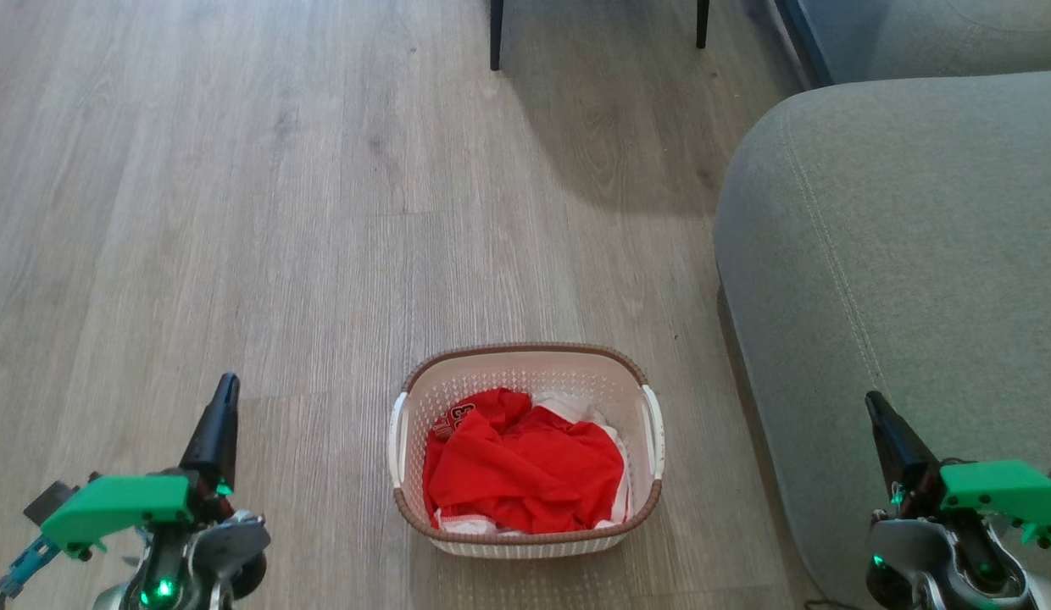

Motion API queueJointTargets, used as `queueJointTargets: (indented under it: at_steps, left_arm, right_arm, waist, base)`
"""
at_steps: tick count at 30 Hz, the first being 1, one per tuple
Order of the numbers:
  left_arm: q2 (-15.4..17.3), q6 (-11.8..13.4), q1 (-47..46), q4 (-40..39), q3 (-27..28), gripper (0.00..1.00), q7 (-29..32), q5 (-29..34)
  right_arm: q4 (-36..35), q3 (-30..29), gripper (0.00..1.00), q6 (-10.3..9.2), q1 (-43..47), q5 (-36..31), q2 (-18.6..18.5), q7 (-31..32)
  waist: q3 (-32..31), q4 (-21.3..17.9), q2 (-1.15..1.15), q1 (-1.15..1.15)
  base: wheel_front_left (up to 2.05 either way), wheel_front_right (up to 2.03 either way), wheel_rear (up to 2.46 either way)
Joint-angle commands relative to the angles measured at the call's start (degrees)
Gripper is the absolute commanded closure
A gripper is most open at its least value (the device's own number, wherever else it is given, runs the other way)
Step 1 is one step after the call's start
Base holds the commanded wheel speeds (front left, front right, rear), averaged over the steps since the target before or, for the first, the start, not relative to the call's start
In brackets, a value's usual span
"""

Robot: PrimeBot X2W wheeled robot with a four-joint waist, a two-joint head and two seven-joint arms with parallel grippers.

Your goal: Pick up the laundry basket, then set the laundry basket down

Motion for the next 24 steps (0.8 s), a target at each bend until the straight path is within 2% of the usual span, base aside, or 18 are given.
queueJointTargets:
  at_steps: [1, 24]
  left_arm:
    - [0.29, -0.39, -2.75, -1.70, 2.06, 1.00, 0.36, 0.54]
    - [0.26, -0.39, -2.75, -1.70, 2.10, 1.00, 0.40, 0.58]
  right_arm:
    - [-2.02, 0.97, 1.00, -0.09, -2.84, -0.46, -0.51, 0.38]
    - [-2.02, 0.90, 1.00, -0.09, -2.85, -0.52, -0.47, 0.44]
  waist:
    - [0.00, 0.00, 0.00, 0.00]
    - [0.00, 0.00, 0.00, 0.00]
  base:
    - [0.00, 0.00, 0.00]
    - [0.00, 0.00, 0.00]
